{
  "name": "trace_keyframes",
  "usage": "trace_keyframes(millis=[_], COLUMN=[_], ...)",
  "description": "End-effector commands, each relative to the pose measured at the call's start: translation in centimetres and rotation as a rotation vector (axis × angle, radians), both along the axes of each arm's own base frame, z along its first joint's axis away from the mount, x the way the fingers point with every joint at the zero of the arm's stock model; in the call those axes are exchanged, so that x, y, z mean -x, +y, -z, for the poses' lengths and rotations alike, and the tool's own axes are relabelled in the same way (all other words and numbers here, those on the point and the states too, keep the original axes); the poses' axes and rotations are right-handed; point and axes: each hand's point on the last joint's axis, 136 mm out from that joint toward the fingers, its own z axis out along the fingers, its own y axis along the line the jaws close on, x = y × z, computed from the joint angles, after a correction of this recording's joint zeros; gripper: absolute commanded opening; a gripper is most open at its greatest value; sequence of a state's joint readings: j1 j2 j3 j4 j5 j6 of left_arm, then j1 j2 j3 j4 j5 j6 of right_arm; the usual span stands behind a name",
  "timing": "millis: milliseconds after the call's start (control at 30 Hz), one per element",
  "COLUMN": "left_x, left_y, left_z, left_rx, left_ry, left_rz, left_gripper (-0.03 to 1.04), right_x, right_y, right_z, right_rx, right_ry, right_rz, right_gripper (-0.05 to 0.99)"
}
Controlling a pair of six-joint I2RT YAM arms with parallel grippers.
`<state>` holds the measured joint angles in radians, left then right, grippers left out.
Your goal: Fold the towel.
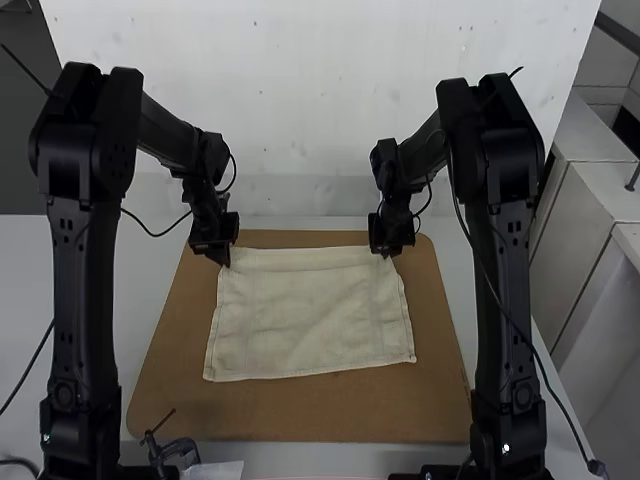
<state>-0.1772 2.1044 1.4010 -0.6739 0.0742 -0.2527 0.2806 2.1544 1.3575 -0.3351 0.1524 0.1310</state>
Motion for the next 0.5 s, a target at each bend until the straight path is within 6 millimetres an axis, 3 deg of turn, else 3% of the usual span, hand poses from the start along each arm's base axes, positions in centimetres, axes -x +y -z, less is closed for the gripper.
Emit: trace_keyframes(millis=[0, 100, 267, 400, 467], left_x=[-1.7, -2.6, -3.4, -2.8, -1.8], left_y=[0.5, 0.8, 0.5, -0.2, -0.3], left_z=[-4.7, -7.0, -8.7, -10.1, -9.6], left_rx=[0.014, 0.013, 0.011, 0.029, 0.025], left_ry=[-0.121, -0.193, -0.253, -0.277, -0.259], left_rz=[-0.044, -0.061, -0.085, -0.088, -0.080], left_gripper=[0.01, 0.01, 0.01, 0.01, 0.01], right_x=[-2.6, -3.5, -4.2, -3.9, -3.2], right_y=[-1.9, -1.7, -1.9, -1.4, -1.1], right_z=[-3.7, -5.6, -7.8, -9.7, -10.4], right_rx=[0.033, 0.019, -0.011, -0.032, -0.034], right_ry=[-0.110, -0.163, -0.244, -0.298, -0.306], right_rz=[0.079, 0.088, 0.114, 0.108, 0.094], right_gripper=[0.02, 0.01, 0.02, 0.01, 0.02])
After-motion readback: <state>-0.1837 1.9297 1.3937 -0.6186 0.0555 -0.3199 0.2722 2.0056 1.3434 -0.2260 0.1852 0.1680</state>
